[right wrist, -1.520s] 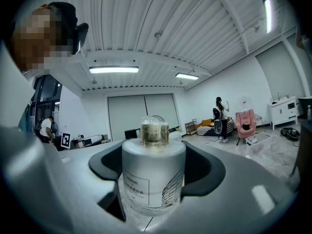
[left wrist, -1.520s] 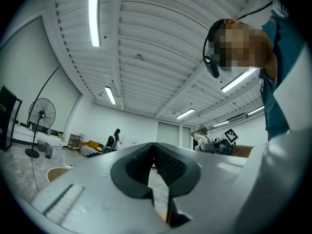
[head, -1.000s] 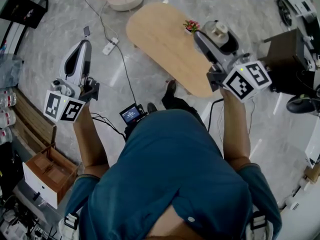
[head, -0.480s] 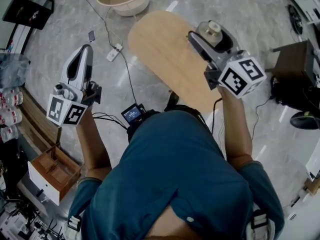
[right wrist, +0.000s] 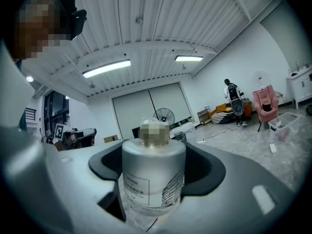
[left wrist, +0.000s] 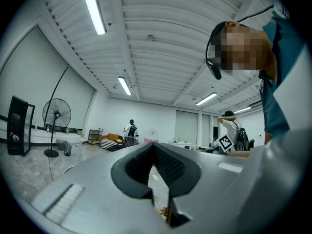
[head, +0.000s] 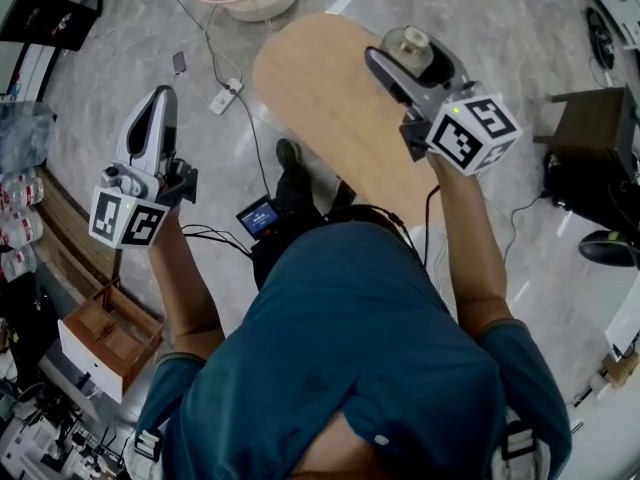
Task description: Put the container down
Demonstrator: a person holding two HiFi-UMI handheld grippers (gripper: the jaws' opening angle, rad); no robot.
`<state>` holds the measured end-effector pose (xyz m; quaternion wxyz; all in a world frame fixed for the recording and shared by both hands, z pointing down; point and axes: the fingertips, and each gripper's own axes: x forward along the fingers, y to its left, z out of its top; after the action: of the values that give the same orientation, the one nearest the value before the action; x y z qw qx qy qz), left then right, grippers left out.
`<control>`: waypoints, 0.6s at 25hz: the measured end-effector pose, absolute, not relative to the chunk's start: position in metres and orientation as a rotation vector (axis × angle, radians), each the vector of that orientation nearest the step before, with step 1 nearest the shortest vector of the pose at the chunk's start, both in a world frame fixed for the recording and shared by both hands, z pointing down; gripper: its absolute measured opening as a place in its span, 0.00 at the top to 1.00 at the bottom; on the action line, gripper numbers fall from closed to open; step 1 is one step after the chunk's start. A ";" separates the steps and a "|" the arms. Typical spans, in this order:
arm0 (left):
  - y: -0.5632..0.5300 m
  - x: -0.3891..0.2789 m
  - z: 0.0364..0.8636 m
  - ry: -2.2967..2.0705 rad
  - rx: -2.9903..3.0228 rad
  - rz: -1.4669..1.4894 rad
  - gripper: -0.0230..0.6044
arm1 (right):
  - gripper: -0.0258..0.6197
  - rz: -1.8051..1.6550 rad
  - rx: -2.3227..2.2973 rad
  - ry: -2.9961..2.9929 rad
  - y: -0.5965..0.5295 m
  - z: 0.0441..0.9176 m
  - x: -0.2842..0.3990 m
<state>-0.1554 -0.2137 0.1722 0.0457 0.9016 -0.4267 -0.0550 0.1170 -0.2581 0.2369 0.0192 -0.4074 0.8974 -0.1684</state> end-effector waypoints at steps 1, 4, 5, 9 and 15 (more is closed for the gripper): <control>-0.223 -0.157 0.176 -1.297 2.747 -0.164 0.97 | 0.43 -0.531 -1.269 2.783 -0.265 0.241 0.115; -0.262 -0.165 0.187 -1.264 2.739 -0.165 0.97 | 0.43 -0.557 -1.297 2.773 -0.295 0.257 0.109; -0.276 -0.167 0.190 -1.248 2.741 -0.169 0.97 | 0.43 -0.562 -1.309 2.769 -0.306 0.262 0.107; -0.313 -0.167 0.200 -1.183 2.755 -0.183 0.97 | 0.43 -0.568 -1.355 2.749 -0.329 0.278 0.104; -0.344 -0.165 0.204 -1.102 2.760 -0.170 0.97 | 0.43 -0.542 -1.377 2.723 -0.344 0.285 0.101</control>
<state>-0.1650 -0.3438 0.2041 0.0825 0.9241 -0.3689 -0.0569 0.1008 -0.3438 0.2847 0.0212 -0.4441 0.8785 -0.1748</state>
